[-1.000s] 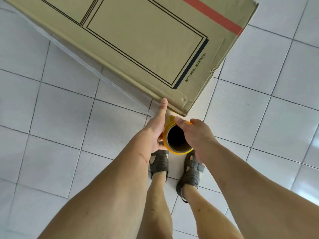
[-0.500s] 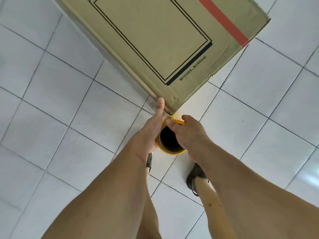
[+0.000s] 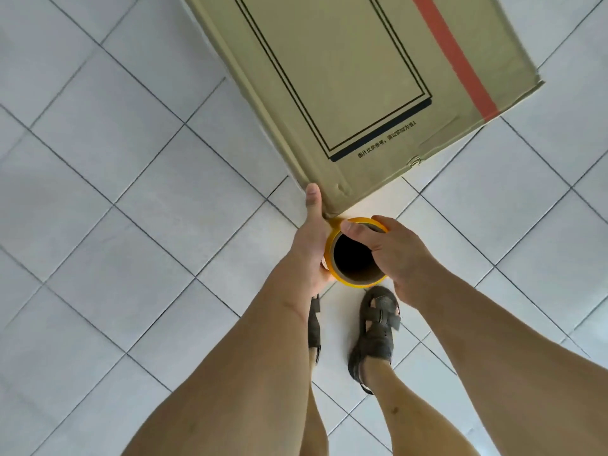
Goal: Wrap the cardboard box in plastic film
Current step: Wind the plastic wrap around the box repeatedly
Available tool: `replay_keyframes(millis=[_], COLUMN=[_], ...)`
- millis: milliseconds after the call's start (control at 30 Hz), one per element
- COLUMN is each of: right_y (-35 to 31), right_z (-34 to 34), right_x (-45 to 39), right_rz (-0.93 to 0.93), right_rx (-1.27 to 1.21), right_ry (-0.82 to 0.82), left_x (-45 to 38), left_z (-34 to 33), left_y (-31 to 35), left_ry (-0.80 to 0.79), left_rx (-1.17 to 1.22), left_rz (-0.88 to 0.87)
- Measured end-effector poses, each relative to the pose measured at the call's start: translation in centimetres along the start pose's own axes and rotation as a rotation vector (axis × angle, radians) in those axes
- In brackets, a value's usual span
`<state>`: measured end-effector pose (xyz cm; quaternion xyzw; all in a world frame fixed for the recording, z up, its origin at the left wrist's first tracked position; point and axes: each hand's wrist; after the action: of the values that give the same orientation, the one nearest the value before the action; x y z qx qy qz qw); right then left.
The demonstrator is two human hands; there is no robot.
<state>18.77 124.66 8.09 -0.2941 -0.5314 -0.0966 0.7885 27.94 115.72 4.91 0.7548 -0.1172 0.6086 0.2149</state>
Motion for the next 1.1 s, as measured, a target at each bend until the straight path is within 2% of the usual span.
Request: replay_keyframes(millis=[300,533,767,933,1000,1100], right_y=[-2.0,-3.0,-4.4,-4.7,-4.9,-5.1], right_z=[2.7,3.9,5.3,5.2,5.1,4.4], right_x=[-1.9,-2.8,-3.8,-3.8,-3.7,-3.1], right_rz=[0.112,0.099,0.144,0.168,0.183,0.213], right_rx=[0.211,0.319,0.42,0.468,0.494,0.563], right_ry=[-0.099,-0.179,-0.183,-0.151,-0.147,-0.141], left_x=[0.4,-0.1,-1.5,-0.1,-0.8,-0.7], left_z=[-3.2,-5.8,-8.1,-7.7,-7.3,-7.0], left_y=[-0.8,-1.3,-2.1,-0.6,-0.6,-0.7], left_ry=[0.053,0.232,0.227,0.446,0.421,0.381], left_rx=[0.309,0.428,0.599,0.426,0.399,0.393], left_rz=[-0.02,-0.063,-0.091,-0.271,-0.346,-0.368])
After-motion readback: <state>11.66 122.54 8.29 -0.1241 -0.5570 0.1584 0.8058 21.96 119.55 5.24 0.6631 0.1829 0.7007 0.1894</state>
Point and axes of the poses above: each hand's wrist, its own x-axis away from the middle knuckle, its own z-axis out of the back of the hand, y = z × x, and after that the axes turned 3 degrees about -x, right-handed
